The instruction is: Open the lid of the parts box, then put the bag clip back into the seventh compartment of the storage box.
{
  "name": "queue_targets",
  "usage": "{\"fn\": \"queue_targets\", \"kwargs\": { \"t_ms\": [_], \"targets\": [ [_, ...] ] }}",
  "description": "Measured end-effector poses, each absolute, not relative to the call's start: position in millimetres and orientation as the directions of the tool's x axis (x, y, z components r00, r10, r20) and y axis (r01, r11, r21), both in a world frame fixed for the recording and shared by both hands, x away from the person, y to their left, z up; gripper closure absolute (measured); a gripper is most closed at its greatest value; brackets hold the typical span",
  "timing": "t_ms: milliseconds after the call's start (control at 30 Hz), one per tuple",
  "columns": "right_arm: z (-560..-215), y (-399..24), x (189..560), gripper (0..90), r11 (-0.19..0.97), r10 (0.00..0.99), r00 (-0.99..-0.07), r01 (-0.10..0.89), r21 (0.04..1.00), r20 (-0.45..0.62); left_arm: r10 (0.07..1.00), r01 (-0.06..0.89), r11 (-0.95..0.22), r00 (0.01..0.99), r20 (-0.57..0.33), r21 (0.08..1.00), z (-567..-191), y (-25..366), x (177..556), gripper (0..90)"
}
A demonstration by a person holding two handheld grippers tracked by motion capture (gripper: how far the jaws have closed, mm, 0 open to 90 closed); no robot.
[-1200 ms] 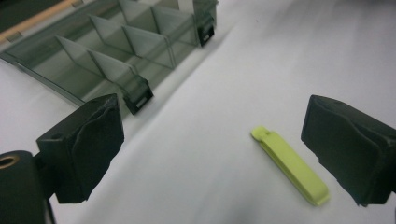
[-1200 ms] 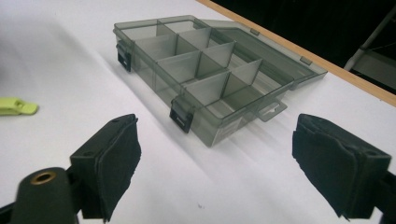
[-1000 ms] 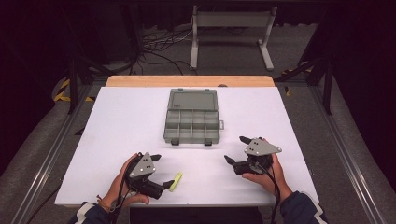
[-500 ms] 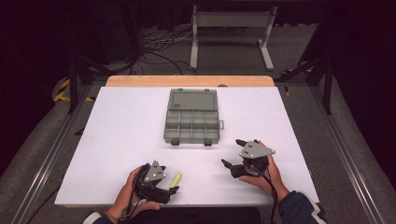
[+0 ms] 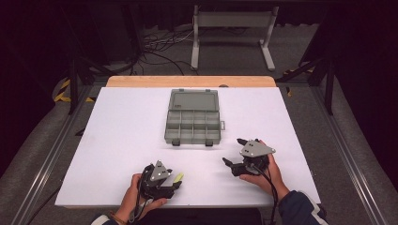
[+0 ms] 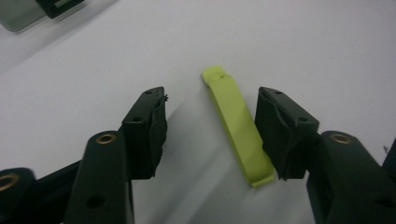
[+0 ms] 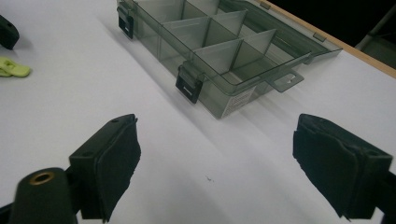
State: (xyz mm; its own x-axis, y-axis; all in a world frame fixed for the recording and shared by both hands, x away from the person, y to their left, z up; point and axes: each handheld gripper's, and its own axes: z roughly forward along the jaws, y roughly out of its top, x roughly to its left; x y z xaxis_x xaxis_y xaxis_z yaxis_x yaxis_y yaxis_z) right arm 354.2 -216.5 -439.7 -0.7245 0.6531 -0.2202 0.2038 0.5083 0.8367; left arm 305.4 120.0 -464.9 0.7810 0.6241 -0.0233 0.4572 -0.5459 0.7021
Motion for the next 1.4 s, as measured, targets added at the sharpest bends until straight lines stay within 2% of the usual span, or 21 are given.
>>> {"fn": "queue_targets", "kwargs": {
  "t_ms": [233,467,833,867,1400],
  "targets": [
    [-440.7,-217.0,353.3,15.4,0.525,0.648,-0.725,0.203,0.826,-0.234,0.596,0.429,-0.579,0.803,0.001,0.693,-462.3,117.8,304.7,61.9],
    [-441.9,-216.6,354.2,15.5,0.542,0.643,-0.725,0.203,0.816,-0.247,0.597,0.435,-0.572,0.802,-0.011,0.696,-462.5,119.2,304.5,77.6],
    [-438.4,-220.1,354.7,15.4,0.527,0.662,-0.704,0.193,0.828,-0.257,0.585,0.404,-0.586,0.811,0.022,0.703,-463.2,119.3,303.3,78.0],
    [-438.1,-220.3,354.7,15.5,0.524,0.664,-0.702,0.193,0.830,-0.256,0.587,0.416,-0.576,0.809,0.002,0.704,-463.9,119.1,302.6,78.0],
    [-436.5,-222.3,353.7,15.5,0.516,0.676,-0.689,0.188,0.836,-0.262,0.581,0.369,-0.549,0.813,0.025,0.749,-458.3,123.0,301.5,78.0]
  ]
}}
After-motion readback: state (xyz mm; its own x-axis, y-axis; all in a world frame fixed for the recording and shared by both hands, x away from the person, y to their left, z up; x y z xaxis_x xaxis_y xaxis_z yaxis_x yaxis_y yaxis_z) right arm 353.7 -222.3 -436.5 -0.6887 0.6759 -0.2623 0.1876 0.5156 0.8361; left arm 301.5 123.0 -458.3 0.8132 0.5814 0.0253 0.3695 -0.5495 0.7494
